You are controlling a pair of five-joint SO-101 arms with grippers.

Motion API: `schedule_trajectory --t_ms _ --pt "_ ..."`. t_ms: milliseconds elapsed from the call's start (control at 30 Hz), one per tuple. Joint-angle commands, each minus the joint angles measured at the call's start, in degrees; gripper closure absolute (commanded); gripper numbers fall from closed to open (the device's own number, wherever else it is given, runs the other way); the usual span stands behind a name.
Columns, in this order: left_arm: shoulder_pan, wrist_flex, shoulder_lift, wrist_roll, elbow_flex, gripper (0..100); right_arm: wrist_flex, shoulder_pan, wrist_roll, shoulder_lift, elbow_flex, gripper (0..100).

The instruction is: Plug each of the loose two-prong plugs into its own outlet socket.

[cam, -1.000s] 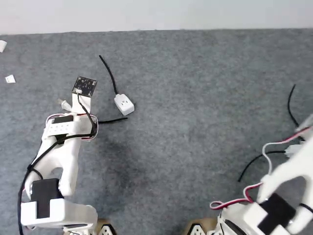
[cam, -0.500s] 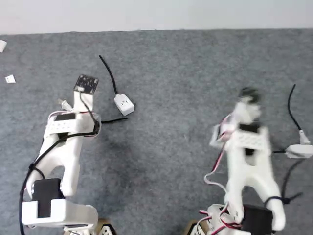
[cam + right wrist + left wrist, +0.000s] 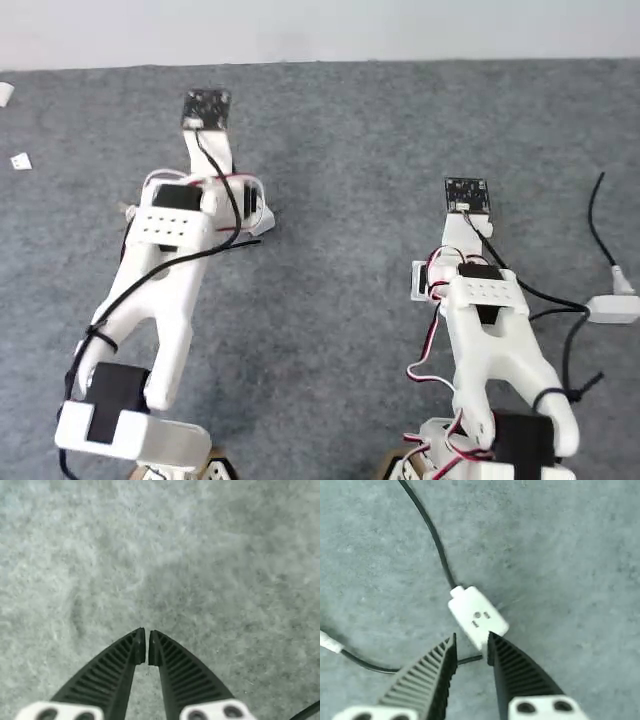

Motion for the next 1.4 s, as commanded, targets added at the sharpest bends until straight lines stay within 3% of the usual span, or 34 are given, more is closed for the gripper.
schedule_trajectory --t_ms 0,300,433,567,700,1067,1367 --pt "1.49 2.90 4.84 5.36 -8.75 90 0.31 0.40 0.79 -0.04 -3.43 98.7" --pt "1.05 6.33 27.16 8.00 -26.15 90 1.45 -3.12 0.97 -0.04 -3.16 98.7" --pt "1.05 6.33 31.38 8.18 -31.69 90 1.71 -5.49 5.63 -0.04 -3.16 98.7" --pt "0.44 6.59 34.64 11.25 -35.56 77 1.54 -6.02 7.47 -0.04 -3.16 98.7" --pt "-0.09 7.30 36.13 14.42 -36.18 67 1.45 -7.43 9.32 -0.04 -3.25 98.7" --pt "-4.22 19.25 30.15 19.60 -35.65 67 -1.71 -10.59 10.29 2.15 -3.69 98.7" --pt "-2.29 14.51 30.07 20.22 -29.41 67 -1.19 -10.24 10.20 4.26 -5.54 99.0"
